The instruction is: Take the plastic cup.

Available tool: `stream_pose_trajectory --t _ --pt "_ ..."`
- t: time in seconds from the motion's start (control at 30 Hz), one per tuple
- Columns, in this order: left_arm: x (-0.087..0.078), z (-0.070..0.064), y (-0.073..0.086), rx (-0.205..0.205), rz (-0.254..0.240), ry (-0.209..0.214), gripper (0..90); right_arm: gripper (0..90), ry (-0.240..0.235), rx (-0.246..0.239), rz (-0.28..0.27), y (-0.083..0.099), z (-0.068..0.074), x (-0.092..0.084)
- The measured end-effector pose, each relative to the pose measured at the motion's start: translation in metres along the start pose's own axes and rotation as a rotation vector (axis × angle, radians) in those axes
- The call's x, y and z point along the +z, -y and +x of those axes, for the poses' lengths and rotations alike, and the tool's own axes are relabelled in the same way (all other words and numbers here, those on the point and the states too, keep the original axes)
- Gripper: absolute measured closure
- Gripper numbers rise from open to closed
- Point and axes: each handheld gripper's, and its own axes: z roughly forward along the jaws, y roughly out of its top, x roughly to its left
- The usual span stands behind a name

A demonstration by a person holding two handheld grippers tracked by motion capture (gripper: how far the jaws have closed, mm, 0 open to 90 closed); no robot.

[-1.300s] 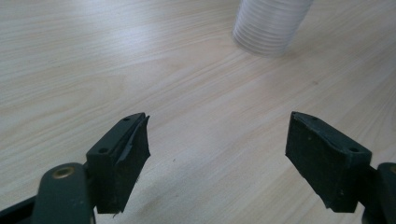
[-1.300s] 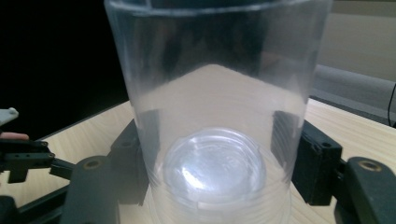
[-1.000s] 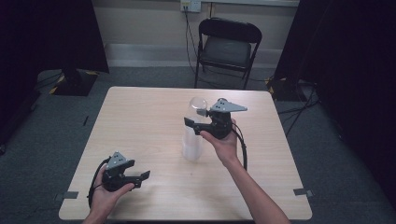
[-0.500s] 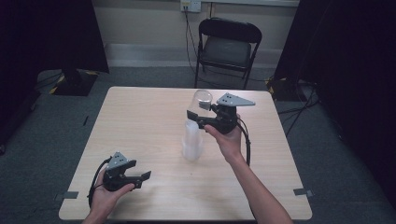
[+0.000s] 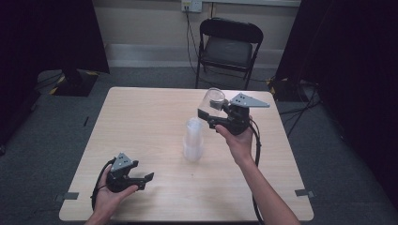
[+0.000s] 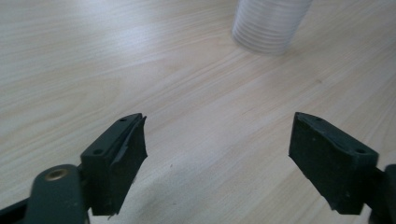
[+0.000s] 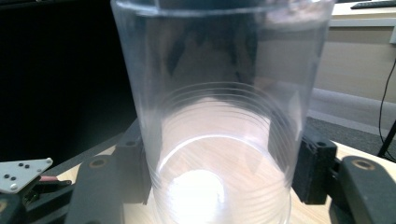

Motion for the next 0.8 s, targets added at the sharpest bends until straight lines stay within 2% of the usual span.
stream_pose_trajectory --t 0.27,0.37,0.43,0.5,0.53,0.57,0.6,0.63,0.8 --pt "-0.002 -0.002 -0.001 0.005 -0.014 0.022 17.7 35.9 0.025 0.017 0.002 0.003 -0.007 -0.019" --pt "-0.002 -0.005 -0.003 0.019 -0.023 0.025 17.3 35.8 0.037 0.023 0.012 0.009 -0.01 -0.024" --pt "-0.003 -0.007 -0.005 0.048 -0.03 0.022 20.7 35.8 0.044 0.03 0.031 0.016 -0.013 -0.028" --pt "-0.004 -0.011 -0.007 0.058 -0.069 0.013 22.5 35.8 0.048 0.037 0.038 0.02 -0.014 -0.031" --pt "-0.004 -0.011 -0.007 0.058 -0.069 0.013 22.6 35.8 0.048 0.037 0.038 0.02 -0.014 -0.031" --pt "-0.006 -0.014 -0.009 0.047 -0.119 0.016 22.7 35.8 0.042 0.051 0.046 0.025 -0.014 -0.033" --pt "-0.006 -0.014 -0.009 0.047 -0.119 0.016 23.5 35.8 0.042 0.051 0.046 0.025 -0.014 -0.033" --pt "-0.007 -0.017 -0.011 0.06 -0.145 0.019 24.8 35.7 0.035 0.057 0.052 0.029 -0.014 -0.034" --pt "-0.006 -0.021 -0.015 0.066 -0.171 0.03 27.6 35.8 0.017 0.084 0.054 0.038 -0.011 -0.038"
